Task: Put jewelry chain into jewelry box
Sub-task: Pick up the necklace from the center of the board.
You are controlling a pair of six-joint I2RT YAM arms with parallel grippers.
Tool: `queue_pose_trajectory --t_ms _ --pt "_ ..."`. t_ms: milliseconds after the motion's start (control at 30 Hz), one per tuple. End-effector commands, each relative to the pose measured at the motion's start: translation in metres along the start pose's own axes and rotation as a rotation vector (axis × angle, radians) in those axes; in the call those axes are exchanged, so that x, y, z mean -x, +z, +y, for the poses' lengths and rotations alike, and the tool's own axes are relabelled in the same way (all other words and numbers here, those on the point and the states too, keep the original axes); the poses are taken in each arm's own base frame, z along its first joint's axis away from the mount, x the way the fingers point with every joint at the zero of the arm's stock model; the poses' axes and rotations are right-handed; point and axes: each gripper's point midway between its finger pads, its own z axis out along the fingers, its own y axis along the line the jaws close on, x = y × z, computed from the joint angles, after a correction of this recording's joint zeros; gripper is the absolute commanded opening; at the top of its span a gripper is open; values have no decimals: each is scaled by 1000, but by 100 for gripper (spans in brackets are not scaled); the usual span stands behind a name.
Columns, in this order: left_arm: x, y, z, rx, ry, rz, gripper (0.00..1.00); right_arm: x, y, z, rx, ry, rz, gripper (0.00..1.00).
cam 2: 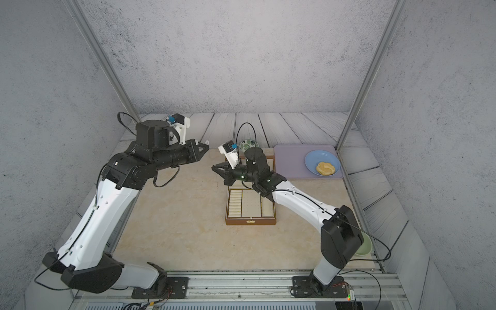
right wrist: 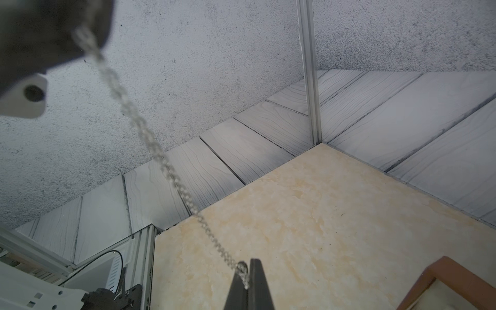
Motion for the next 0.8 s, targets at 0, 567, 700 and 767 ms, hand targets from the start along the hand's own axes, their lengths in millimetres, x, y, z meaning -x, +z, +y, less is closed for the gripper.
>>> queue_pose_trajectory --t_ms 0,567,700,767 --pt "5 -8 9 32 3 -35 0 5 -9 5 -15 -28 -15 0" --pt "-48 36 69 31 -293 -18 13 -29 -42 -16 -219 -33 117 0" --pt "-63 52 73 4 -344 18 25 -43 -54 -24 -285 -28 163 0" --pt "-70 58 76 7 -354 37 30 -48 -61 -26 -311 -37 176 0"
